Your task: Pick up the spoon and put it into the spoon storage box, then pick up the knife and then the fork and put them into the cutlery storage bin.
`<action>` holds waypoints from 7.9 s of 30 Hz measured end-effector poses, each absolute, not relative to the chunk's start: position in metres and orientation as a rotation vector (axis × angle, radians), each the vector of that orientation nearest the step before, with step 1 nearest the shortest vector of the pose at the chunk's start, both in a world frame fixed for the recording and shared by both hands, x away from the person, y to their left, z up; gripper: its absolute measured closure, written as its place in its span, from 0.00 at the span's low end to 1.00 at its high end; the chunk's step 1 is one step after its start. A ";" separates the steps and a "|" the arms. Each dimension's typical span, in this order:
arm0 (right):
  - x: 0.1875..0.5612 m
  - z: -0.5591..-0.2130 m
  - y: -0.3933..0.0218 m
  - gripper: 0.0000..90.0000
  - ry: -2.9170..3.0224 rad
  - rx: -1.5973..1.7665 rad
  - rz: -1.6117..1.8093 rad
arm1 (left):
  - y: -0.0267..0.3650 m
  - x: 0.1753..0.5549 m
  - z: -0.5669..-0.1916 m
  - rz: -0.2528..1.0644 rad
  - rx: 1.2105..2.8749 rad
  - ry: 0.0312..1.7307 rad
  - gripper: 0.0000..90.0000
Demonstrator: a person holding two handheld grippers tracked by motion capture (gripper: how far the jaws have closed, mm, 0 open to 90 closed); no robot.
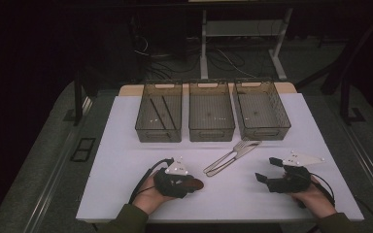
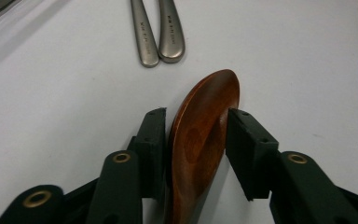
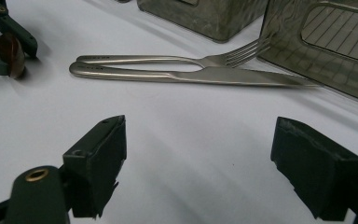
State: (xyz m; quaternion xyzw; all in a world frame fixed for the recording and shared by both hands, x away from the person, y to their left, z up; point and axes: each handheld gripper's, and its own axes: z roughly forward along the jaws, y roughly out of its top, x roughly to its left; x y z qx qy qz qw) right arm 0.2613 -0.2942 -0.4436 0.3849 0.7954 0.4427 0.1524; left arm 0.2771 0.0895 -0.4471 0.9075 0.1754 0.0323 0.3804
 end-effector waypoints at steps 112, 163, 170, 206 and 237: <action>0.257 -0.441 -0.291 0.10 2.290 1.082 1.317 | 0.017 0.460 -0.336 0.264 2.089 0.655 0.88; 0.257 -0.440 -0.296 0.10 2.286 1.070 1.341 | -0.002 0.479 -0.350 0.234 2.096 0.718 0.52; 0.257 -0.440 -0.295 0.10 2.286 1.070 1.336 | 0.013 0.457 -0.345 0.225 2.084 0.684 0.44; 0.258 -0.441 -0.294 0.10 2.280 1.095 1.314 | 0.117 0.313 -0.397 0.267 1.989 0.644 0.13; 0.261 -0.424 -0.292 0.18 2.356 1.031 1.338 | 0.151 0.269 -0.434 0.258 1.998 0.663 0.00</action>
